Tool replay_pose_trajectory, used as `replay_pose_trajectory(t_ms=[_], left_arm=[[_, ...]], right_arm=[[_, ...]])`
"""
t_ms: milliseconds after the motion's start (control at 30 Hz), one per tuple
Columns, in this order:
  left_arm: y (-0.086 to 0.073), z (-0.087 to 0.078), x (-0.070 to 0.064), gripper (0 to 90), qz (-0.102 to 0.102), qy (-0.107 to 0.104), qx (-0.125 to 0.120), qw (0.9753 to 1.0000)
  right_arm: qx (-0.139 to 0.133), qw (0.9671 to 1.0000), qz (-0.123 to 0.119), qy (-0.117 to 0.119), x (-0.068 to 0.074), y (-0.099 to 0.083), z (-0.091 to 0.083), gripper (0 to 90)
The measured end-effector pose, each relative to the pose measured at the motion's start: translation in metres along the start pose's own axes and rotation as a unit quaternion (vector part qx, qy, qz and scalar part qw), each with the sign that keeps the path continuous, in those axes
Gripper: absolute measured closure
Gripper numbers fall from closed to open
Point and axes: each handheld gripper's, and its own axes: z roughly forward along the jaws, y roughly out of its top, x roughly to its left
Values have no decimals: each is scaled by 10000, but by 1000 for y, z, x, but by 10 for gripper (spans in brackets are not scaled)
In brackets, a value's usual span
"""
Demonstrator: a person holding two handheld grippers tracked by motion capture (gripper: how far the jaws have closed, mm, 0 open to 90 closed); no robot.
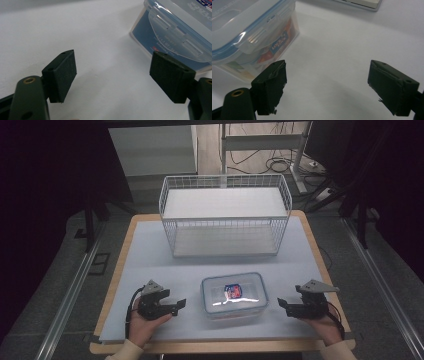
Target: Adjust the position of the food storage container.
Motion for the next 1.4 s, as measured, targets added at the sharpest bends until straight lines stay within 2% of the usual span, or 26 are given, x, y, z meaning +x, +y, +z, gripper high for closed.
replay_pose_trajectory(t_ms=[200, 367, 433, 600, 633, 700, 767, 833, 967, 1067, 1167, 1300, 1400], left_arm=[[2, 1, -1, 213, 14, -53, 16, 10000], [7, -5, -8, 283, 146, -228, -109, 9996], [9, -8, -10, 369, 191, -324, -153, 9992], [14, -15, -16, 668, 300, -502, -231, 9980], [15, -17, -17, 732, 295, -591, -245, 9975], [18, -21, -21, 840, 313, -849, -247, 9956], [21, -25, -30, 878, 446, -992, -245, 9938], [23, -27, -44, 888, 593, -1150, -256, 9913], [23, -24, -69, 896, 922, -1483, -97, 9846], [20, -20, -79, 897, 872, -1827, 13, 9793], [16, -15, -86, 897, 960, -1871, 131, 9776], [11, -8, -94, 897, 1085, -2006, 320, 9731], [6, 0, -100, 897, 1210, -1993, 486, 9712]], right_arm=[[24, 10000, -17, 20, 1, -2, -1, 171], [44, 10000, -2, -27, 0, -3, -1, 175], [68, 10000, -2, -30, 0, -4, -1, 175], [76, 9999, -14, -66, -1, -5, -2, 176], [70, 9999, -10, -76, -1, -5, -2, 176], [84, 9999, -7, -70, -2, -5, -2, 176], [91, 9999, -9, -60, -2, -5, -1, 176], [103, 9999, -11, -66, -2, -5, 0, 176], [123, 9999, -4, -91, -2, -6, 0, 176], [107, 9999, 7, -103, -3, -6, -1, 176], [91, 9999, 26, -119, -4, -6, -1, 176], [104, 9999, 41, -116, -4, -6, -1, 176], [117, 9999, 37, -121, -4, -6, 0, 176]])
